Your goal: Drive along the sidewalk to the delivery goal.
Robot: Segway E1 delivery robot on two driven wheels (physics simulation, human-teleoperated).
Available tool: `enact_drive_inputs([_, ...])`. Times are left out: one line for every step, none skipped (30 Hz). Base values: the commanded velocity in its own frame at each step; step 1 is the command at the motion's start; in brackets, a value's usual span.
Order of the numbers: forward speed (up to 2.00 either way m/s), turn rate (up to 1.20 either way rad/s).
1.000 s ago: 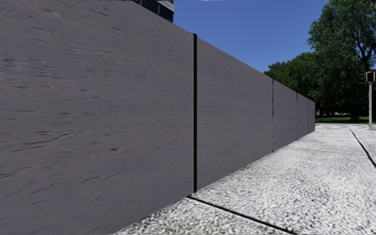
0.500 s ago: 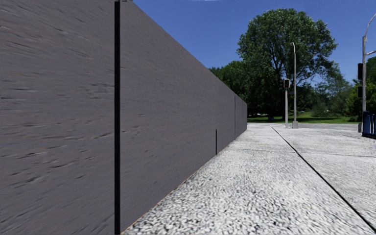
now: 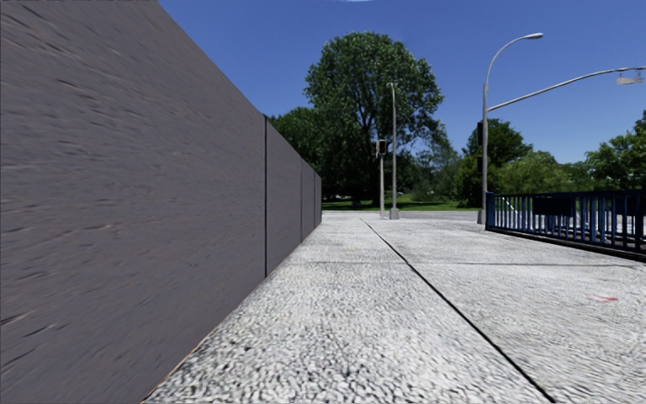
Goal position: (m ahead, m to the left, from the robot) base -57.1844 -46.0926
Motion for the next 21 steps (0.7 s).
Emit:
enact_drive_inputs([1.16, -0.72])
enact_drive_inputs([1.16, -0.72])
enact_drive_inputs([1.16, -0.72])
enact_drive_inputs([1.16, -0.72])
enact_drive_inputs([1.16, -0.72])
enact_drive_inputs([1.16, -0.72])
enact_drive_inputs([1.16, -0.72])
enact_drive_inputs([1.16, -0.7])
enact_drive_inputs([1.16, -0.7])
enact_drive_inputs([1.16, -0.65])
enact_drive_inputs([1.18, -0.58])
enact_drive_inputs([1.18, -0.58])
enact_drive_inputs([1.2, -0.54])
enact_drive_inputs([1.22, -0.47])
enact_drive_inputs([1.23, -0.41])
enact_drive_inputs([1.23, -0.41])
enact_drive_inputs([1.29, 0.0])
enact_drive_inputs([1.37, 0.0])
enact_drive_inputs([1.4, 0.0])
enact_drive_inputs([1.4, 0.0])
enact_drive_inputs([1.42, 0.0])
